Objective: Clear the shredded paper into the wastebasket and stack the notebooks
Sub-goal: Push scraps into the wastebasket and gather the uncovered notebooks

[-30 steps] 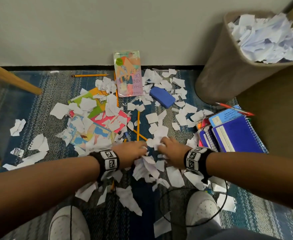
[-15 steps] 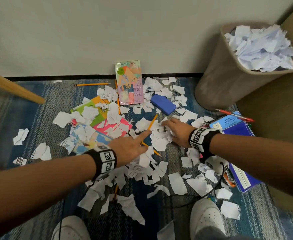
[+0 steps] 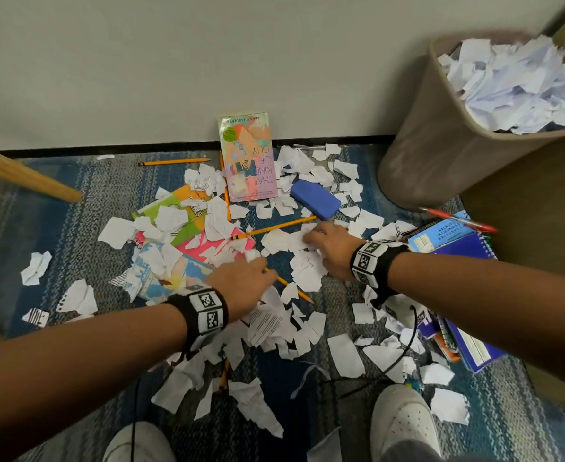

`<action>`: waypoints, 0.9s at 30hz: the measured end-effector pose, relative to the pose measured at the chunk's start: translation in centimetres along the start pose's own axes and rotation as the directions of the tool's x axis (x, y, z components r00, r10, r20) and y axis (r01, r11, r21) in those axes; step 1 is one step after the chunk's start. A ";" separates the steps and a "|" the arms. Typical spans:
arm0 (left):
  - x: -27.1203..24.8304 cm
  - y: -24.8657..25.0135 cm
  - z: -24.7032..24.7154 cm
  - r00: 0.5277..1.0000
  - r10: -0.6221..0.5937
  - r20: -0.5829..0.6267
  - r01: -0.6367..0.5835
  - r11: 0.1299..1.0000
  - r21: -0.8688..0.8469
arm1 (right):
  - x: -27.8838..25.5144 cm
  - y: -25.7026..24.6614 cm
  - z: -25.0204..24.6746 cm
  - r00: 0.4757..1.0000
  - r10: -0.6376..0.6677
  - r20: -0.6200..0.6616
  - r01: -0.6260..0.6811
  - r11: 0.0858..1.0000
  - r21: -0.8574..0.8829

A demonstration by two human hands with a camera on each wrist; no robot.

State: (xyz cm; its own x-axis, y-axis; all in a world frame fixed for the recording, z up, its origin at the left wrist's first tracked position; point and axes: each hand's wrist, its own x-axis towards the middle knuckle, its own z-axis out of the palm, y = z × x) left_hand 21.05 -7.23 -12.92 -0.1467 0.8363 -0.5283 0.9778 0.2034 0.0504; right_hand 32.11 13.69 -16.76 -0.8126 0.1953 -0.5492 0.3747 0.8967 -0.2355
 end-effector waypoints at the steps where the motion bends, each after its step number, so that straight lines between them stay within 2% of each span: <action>1: -0.2 0.7 0.8 0.999 0.034 0.021 -0.033 0.999 -0.014 | -0.1 -0.2 0.5 1.000 -0.014 -0.005 0.014 0.999 -0.036; 5: -0.7 2.9 3.8 0.996 0.069 0.051 -0.062 0.989 -0.137 | -0.4 -1.4 1.3 0.998 -0.004 0.055 0.013 0.984 -0.176; 11: -1.2 5.0 6.4 0.981 0.144 0.134 -0.144 0.990 -0.004 | 1.6 -3.5 0.3 0.988 -0.056 0.147 0.103 0.936 -0.336; 15: -1.5 5.3 5.4 0.948 0.294 0.123 -0.296 0.955 -0.004 | 2.2 -3.4 0.2 0.983 -0.100 0.156 0.146 0.935 -0.322; 19: -1.0 4.2 4.7 0.930 0.333 0.156 -0.341 0.940 0.028 | 0.6 -1.9 1.3 0.981 -0.171 0.089 0.189 0.944 -0.270; 24: 0.0 2.3 3.8 0.944 0.308 0.117 -0.310 0.951 0.002 | -0.8 -0.8 1.2 0.985 -0.155 0.081 0.169 0.963 -0.209; 27: 0.6 1.0 2.9 0.983 0.165 0.085 -0.159 0.984 -0.076 | -0.8 -0.1 -0.1 0.995 -0.093 0.028 0.095 0.993 -0.064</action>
State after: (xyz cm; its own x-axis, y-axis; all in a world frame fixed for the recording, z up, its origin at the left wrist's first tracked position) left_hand 22.34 -8.04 -15.63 0.0303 0.8122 -0.5825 0.9746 0.1055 0.1978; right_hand 32.69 13.45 -16.23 -0.8310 0.0999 -0.5471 0.2670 0.9346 -0.2348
